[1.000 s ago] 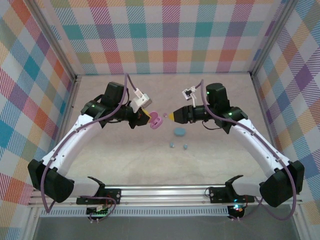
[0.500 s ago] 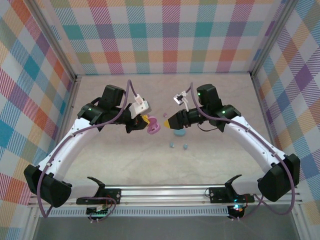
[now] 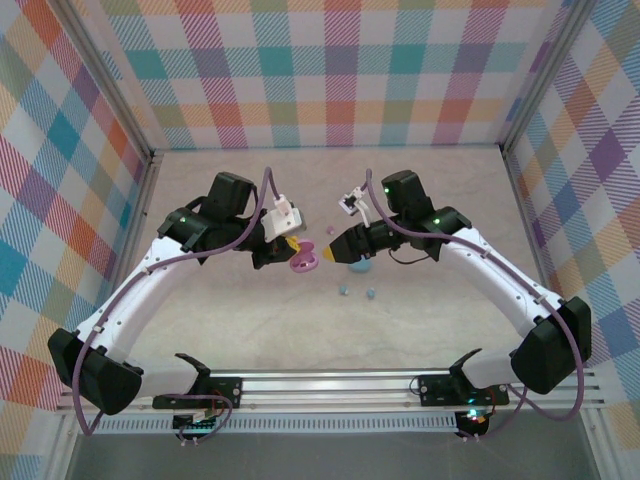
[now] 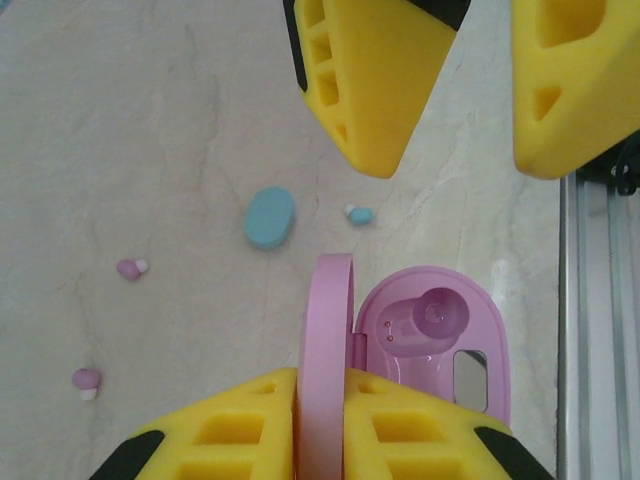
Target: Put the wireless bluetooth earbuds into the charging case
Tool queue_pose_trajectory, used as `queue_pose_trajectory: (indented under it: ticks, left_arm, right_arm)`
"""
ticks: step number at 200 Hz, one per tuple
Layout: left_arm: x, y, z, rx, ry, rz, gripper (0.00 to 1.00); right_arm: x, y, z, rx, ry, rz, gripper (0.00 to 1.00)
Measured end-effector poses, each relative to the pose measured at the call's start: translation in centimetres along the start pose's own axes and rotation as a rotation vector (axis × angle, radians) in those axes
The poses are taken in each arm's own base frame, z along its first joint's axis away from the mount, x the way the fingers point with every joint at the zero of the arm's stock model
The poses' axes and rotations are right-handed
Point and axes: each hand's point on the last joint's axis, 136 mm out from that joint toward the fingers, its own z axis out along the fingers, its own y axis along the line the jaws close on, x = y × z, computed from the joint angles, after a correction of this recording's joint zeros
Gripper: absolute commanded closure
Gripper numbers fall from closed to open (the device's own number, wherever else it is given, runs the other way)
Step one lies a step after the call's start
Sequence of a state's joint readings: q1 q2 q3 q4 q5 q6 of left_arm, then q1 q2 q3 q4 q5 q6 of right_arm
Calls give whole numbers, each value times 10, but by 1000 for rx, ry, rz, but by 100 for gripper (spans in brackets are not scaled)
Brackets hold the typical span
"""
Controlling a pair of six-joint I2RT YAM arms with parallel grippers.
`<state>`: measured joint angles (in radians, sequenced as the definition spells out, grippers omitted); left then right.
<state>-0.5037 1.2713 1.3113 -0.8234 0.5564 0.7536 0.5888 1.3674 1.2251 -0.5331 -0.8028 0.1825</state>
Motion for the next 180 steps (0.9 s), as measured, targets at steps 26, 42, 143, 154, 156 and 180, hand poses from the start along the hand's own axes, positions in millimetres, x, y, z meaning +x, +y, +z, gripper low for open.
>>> queue_pose_trajectory:
  ticks: [26, 42, 143, 154, 156, 180]
  left_arm:
    - [3, -3, 0, 10, 13, 8, 81]
    - [3, -4, 1, 14, 14, 19, 81]
    - [0, -17, 2, 69, 0, 35, 81]
    - [0, -18, 2, 76, -5, 34, 84]
    - [-1, -18, 2, 78, -6, 36, 84]
    - [-1, -18, 3, 84, -8, 33, 85]
  right_arm:
    - [1, -2, 0, 11, 4, -10, 47]
    - [1, -2, 0, 11, 4, -16, 47]
    - [7, 14, 29, -37, 52, -90, 45]
    - [6, 16, 31, -44, 50, -101, 47]
    - [6, 16, 32, -44, 50, -102, 47]
    - [5, 12, 36, -36, 49, -106, 47]
